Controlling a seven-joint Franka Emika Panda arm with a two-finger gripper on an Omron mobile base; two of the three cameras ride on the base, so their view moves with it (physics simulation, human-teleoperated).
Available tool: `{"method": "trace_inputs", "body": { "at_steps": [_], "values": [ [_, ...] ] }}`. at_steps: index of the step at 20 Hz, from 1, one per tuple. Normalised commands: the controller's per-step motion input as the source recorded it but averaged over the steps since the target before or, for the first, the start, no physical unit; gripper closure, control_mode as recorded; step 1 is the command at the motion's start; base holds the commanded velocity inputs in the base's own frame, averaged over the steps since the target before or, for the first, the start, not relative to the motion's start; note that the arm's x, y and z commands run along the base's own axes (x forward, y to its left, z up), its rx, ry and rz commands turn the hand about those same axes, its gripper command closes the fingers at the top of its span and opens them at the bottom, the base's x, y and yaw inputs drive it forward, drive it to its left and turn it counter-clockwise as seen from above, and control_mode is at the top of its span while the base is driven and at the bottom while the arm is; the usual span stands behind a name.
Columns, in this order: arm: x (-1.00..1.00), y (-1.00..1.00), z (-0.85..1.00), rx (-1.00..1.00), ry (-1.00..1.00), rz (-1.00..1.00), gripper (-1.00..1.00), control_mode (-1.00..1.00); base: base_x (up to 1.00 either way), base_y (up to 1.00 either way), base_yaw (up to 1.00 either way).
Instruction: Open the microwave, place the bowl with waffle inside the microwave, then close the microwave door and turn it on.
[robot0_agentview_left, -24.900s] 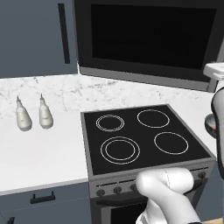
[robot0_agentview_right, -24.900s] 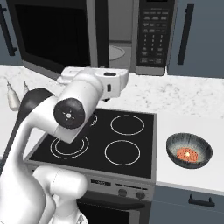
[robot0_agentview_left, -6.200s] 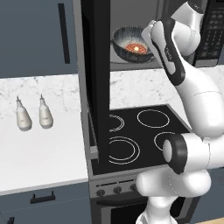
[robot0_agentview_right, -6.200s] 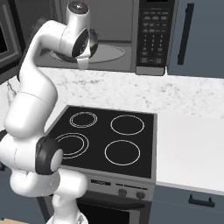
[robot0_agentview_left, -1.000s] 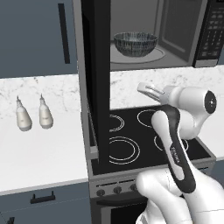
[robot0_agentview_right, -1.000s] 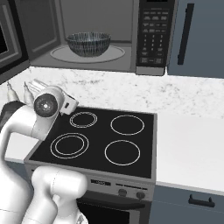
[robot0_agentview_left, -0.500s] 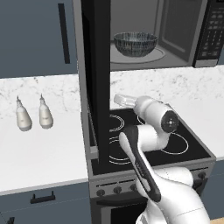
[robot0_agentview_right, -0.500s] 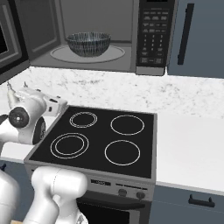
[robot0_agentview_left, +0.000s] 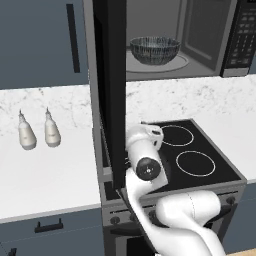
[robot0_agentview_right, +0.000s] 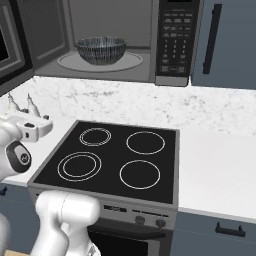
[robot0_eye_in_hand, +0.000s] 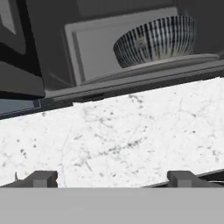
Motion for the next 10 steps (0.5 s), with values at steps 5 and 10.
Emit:
{"method": "trace_inputs", "body": {
  "at_steps": [5,10],
  "values": [
    [-0.50,0.72,0.08,-0.13,-0.11,-0.10,-1.00,-1.00,0.00,0.00,0.00],
    [-0.46,0.65,0.19,-0.14,-0.04,-0.10,-1.00,-1.00,0.00,0.00,0.00]
  ]
}}
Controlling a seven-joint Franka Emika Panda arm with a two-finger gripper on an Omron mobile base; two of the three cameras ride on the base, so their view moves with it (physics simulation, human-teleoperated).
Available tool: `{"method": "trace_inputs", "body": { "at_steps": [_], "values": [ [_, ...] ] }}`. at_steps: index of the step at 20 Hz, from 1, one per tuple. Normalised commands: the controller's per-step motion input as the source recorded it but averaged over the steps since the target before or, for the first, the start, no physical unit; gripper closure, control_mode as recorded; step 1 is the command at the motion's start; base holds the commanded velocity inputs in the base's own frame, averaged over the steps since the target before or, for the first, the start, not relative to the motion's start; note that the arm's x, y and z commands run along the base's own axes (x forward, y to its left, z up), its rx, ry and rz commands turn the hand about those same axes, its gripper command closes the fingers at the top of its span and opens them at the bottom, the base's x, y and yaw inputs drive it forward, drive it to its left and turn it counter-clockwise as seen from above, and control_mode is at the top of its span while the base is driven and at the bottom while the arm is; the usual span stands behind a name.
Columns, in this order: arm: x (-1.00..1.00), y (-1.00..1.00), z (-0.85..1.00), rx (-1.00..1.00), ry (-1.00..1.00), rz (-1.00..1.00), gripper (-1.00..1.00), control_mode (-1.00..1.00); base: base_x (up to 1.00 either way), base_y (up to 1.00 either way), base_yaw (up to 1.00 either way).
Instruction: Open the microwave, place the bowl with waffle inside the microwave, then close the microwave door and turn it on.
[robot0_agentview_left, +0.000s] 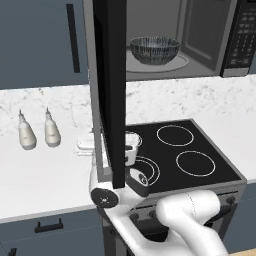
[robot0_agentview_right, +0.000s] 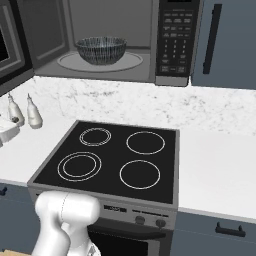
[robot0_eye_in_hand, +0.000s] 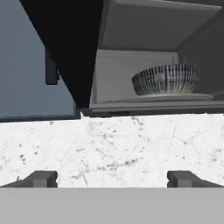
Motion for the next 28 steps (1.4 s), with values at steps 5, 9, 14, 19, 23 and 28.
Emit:
{"method": "trace_inputs", "body": {
  "at_steps": [5,9,14,19,23,28],
  "values": [
    [-0.56,0.52,0.29,-0.12,0.00,-0.11,-1.00,-1.00,0.00,0.00,0.00],
    [-0.53,0.51,0.08,-0.15,0.00,-0.13,-1.00,-1.00,0.00,0.00,0.00],
    [-0.49,0.57,0.14,-0.14,-0.04,-0.15,-1.00,-1.00,0.00,0.00,0.00],
    [-0.50,0.43,0.28,-0.15,-0.05,-0.18,-1.00,-1.00,0.00,0.00,0.00],
    [-0.44,0.18,0.36,-0.13,-0.08,-0.24,-1.00,-1.00,0.00,0.00,0.00],
    [-0.21,0.05,0.32,-0.11,-0.08,-0.28,-1.00,-1.00,0.00,0.00,0.00]
  ]
}}
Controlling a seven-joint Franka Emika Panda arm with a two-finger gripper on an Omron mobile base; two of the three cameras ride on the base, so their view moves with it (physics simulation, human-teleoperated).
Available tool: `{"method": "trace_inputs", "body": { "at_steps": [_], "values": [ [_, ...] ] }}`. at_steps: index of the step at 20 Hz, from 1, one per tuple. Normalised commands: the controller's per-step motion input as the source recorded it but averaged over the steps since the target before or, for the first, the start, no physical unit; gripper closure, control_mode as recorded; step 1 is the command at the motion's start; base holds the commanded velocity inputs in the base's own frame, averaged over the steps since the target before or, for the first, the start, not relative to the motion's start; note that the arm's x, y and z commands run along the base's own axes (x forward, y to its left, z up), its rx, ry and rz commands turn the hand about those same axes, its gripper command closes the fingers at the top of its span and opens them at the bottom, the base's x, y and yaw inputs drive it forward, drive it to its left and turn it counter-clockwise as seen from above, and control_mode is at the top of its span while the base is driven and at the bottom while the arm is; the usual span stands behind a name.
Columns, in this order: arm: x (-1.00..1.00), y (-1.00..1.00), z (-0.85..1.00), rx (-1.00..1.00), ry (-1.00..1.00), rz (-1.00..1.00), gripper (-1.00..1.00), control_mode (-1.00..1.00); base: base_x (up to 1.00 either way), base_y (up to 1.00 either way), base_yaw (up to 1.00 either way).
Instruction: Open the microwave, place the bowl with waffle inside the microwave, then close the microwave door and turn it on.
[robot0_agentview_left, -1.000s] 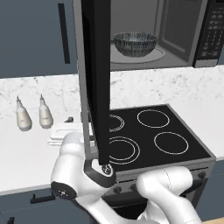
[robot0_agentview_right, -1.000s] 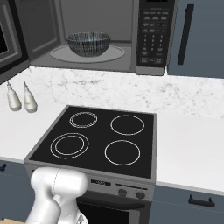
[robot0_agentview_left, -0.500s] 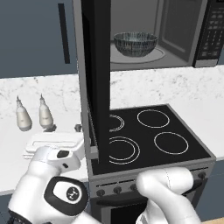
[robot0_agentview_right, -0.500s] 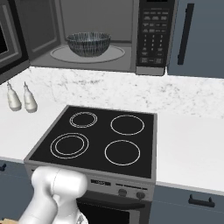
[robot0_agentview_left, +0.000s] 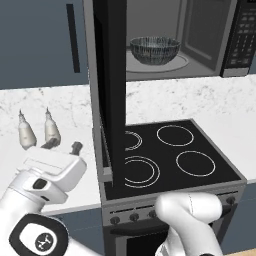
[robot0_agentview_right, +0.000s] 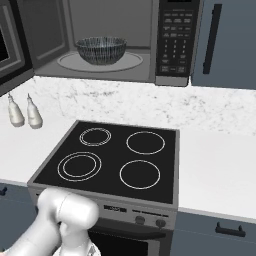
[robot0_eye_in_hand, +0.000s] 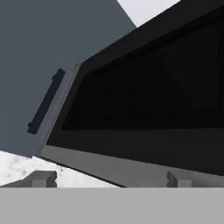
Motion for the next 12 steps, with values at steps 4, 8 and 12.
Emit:
{"method": "trace_inputs", "body": {
  "at_steps": [4,8,12],
  "values": [
    [-0.27,-0.10,0.13,-0.08,-0.05,-0.28,-1.00,-1.00,0.00,0.00,0.00],
    [-0.26,-0.49,0.01,-0.04,-0.03,-0.23,-1.00,-1.00,0.00,0.00,0.00],
    [-0.09,-0.66,0.04,-0.01,-0.05,-0.12,-1.00,-1.00,0.00,0.00,0.00]
  ]
}}
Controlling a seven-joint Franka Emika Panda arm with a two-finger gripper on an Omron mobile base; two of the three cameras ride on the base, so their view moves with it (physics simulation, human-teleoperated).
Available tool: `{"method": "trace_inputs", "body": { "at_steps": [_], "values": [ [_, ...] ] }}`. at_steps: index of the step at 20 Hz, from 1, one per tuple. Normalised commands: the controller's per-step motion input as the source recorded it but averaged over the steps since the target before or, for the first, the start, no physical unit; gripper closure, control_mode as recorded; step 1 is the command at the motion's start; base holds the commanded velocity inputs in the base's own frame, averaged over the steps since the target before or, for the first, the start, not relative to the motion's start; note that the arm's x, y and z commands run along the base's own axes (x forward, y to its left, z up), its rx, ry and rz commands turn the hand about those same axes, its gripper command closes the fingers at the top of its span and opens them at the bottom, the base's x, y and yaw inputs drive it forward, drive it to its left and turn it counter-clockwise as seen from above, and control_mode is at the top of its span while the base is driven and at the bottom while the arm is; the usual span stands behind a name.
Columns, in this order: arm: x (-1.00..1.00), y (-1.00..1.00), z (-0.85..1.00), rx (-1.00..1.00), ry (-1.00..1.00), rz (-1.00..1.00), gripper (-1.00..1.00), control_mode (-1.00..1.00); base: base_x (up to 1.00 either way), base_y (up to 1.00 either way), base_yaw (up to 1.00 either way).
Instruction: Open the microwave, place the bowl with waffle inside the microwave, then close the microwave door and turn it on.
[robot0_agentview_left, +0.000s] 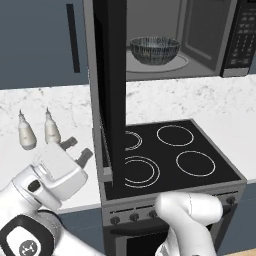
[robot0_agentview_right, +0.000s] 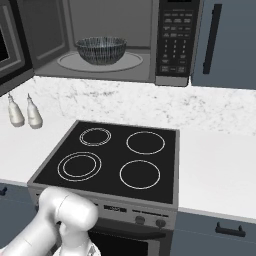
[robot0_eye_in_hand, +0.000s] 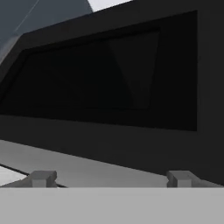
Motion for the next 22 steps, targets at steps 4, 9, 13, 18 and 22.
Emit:
{"method": "trace_inputs", "body": {
  "at_steps": [4,9,13,18,22],
  "values": [
    [-0.04,-0.67,0.17,0.00,-0.01,-0.06,-1.00,-1.00,0.00,0.00,0.00],
    [-0.15,-0.80,0.07,0.00,0.00,0.00,-1.00,-1.00,0.00,0.00,0.00],
    [-0.09,-0.81,0.11,0.00,0.00,0.00,-1.00,-1.00,0.00,0.00,0.00],
    [0.00,-0.77,0.15,0.00,-0.06,0.07,-1.00,-1.00,0.00,0.00,0.00],
    [0.00,-0.76,0.20,0.03,-0.10,0.15,-1.00,-1.00,0.00,0.00,0.00]
  ]
}}
